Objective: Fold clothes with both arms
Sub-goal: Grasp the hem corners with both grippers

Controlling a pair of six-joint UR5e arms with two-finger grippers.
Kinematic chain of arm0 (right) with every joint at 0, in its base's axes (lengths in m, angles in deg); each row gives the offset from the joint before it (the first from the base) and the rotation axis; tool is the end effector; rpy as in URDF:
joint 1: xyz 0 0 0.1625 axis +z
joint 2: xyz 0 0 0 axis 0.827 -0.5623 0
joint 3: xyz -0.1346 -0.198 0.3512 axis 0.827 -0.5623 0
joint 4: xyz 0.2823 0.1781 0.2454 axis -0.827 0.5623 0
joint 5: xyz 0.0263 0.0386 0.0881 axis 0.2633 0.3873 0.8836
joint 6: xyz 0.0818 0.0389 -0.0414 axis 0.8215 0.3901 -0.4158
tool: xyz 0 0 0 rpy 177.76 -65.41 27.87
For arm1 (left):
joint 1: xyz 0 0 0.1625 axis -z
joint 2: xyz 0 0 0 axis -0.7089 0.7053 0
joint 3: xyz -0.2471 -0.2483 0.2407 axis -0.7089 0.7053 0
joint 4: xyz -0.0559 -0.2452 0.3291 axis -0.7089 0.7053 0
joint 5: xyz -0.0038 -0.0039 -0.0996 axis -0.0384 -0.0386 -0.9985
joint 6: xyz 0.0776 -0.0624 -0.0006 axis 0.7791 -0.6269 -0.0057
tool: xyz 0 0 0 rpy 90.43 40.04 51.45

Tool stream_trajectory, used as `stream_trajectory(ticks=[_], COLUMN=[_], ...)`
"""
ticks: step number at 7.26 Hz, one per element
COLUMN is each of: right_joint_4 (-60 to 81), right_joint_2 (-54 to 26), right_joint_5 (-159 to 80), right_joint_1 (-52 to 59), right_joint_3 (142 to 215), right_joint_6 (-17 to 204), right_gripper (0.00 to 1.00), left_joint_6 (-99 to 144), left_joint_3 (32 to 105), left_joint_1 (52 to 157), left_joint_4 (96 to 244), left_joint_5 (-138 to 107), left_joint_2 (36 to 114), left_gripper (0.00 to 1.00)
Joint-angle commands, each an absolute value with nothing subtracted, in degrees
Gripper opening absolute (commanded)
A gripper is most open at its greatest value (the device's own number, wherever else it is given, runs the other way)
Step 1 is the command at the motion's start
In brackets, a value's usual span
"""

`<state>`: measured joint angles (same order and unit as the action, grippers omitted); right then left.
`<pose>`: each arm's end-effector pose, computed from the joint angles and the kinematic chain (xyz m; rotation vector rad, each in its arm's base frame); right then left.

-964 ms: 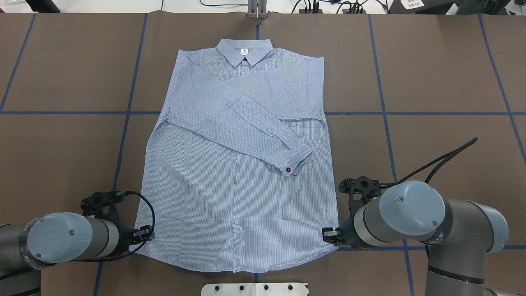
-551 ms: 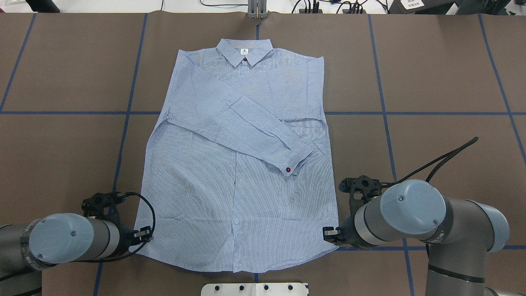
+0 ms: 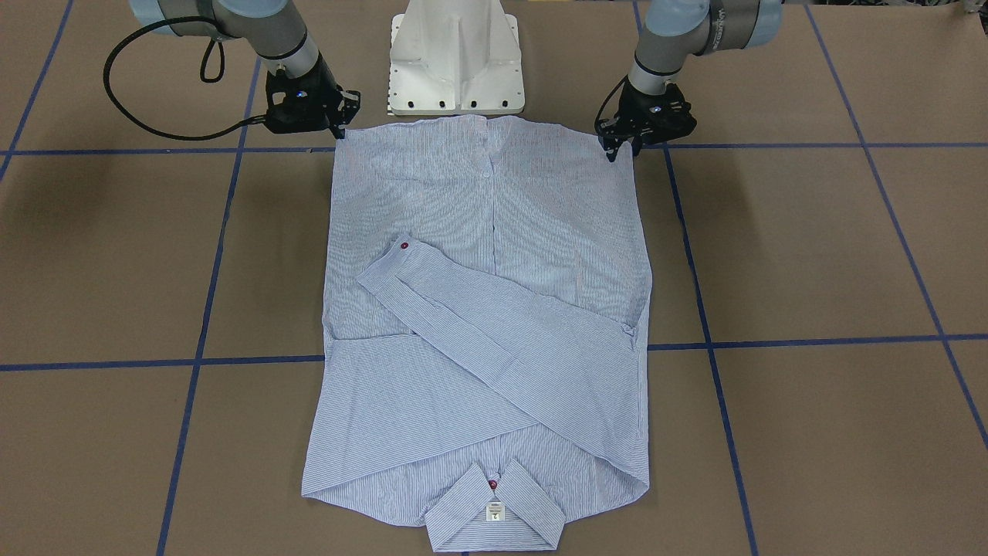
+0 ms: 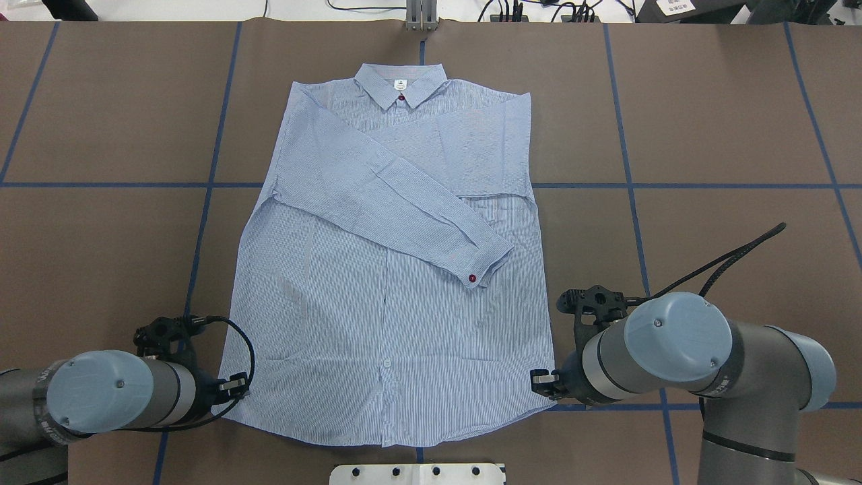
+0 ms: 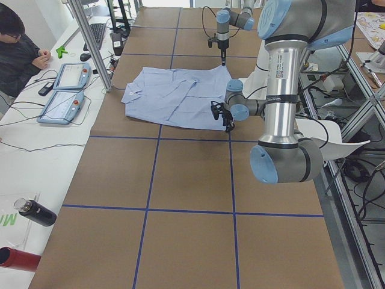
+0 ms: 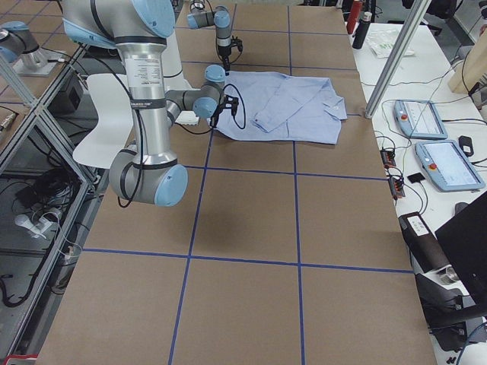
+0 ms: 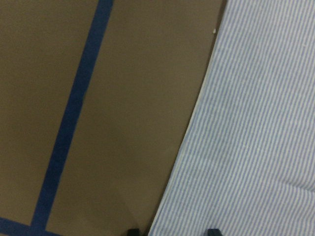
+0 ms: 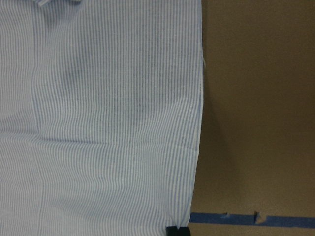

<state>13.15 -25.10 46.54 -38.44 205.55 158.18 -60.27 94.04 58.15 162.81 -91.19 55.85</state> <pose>-0.4551 -0.2476 0.3199 -0.1092 -0.9017 -0.0108 0.4527 -0.2285 0.4071 -0.0791 0.8064 -0.2829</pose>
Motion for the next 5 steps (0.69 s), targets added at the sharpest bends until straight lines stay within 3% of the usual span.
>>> stream_trajectory(ticks=[1,5], right_joint_4=[13.2,13.2], right_joint_2=[-25.1,-25.3], right_joint_5=[46.5,46.5], right_joint_1=[-38.4,-38.5], right_joint_3=[205.5,205.3], right_joint_6=[158.2,158.2], right_gripper=[0.0,0.0], left_joint_6=[-60.3,-60.4], left_joint_3=[94.7,95.1], left_joint_1=[58.2,57.8], left_joint_4=[162.7,161.4], left_joint_5=[-91.3,-91.3], left_joint_2=[55.9,56.0], left_gripper=[0.51,0.48])
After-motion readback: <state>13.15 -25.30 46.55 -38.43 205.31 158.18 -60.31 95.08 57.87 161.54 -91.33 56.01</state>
